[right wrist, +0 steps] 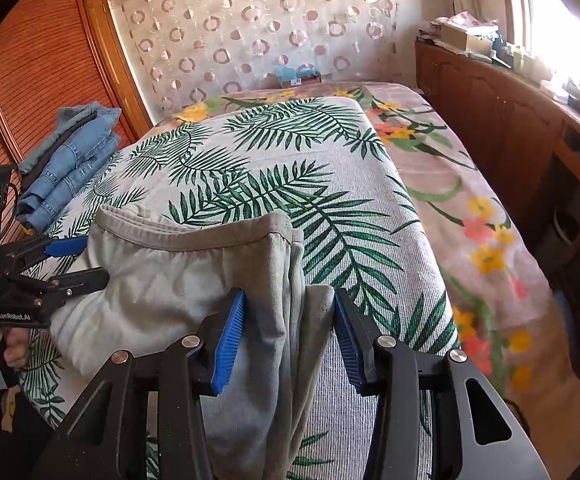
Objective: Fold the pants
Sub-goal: 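Close the left gripper on the pants edge and lift it while the right gripper grasps the waistband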
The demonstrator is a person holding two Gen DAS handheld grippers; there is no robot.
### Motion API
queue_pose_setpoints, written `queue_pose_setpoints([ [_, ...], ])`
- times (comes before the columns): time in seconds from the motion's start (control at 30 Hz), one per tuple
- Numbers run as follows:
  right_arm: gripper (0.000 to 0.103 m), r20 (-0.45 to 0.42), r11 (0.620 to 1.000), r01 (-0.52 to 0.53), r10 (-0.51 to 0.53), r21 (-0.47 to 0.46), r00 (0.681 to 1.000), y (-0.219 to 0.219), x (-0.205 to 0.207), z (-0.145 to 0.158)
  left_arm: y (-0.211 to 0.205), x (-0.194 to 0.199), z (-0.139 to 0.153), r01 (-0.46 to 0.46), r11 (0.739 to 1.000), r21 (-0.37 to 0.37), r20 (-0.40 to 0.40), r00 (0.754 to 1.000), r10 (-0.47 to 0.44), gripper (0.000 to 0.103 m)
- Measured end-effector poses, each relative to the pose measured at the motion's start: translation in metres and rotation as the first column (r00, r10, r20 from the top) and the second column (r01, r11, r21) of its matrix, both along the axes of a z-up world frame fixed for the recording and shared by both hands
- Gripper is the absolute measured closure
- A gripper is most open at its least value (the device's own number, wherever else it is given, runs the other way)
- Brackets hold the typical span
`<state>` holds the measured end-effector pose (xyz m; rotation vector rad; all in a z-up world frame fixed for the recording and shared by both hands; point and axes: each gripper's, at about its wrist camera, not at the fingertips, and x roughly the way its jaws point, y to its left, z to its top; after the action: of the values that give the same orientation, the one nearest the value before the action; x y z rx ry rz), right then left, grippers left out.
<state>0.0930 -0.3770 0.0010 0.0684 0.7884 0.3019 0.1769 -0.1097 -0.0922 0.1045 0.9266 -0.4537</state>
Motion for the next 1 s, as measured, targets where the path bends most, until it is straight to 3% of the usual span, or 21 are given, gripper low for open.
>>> queue_pose_setpoints([
  [0.27,0.057,0.046,1.0,0.006,-0.005,-0.027,0.999,0.005,-0.008,-0.005,0.001,0.005,0.01,0.008,0.999,-0.041,0.013,1.0,-0.007,0.042],
  [0.57,0.057,0.036,0.999,-0.002,0.003,-0.033,0.999,0.005,-0.007,-0.003,0.0,0.021,0.001,-0.002,0.997,-0.071,-0.031,1.0,0.0,0.044],
  [0.67,0.058,0.034,1.0,-0.001,0.002,-0.03,0.999,0.005,-0.006,-0.002,-0.003,0.022,0.001,0.008,0.997,-0.076,-0.033,0.999,-0.011,0.053],
  [0.8,0.069,0.02,1.0,-0.005,0.006,-0.014,1.0,0.002,-0.004,-0.002,-0.008,0.021,0.001,0.039,0.995,-0.088,-0.04,0.998,-0.043,0.072],
  [1.0,0.085,0.0,1.0,-0.011,0.011,0.005,1.0,-0.001,-0.001,-0.002,-0.008,0.014,0.006,0.046,0.992,-0.117,-0.028,0.998,-0.05,0.085],
])
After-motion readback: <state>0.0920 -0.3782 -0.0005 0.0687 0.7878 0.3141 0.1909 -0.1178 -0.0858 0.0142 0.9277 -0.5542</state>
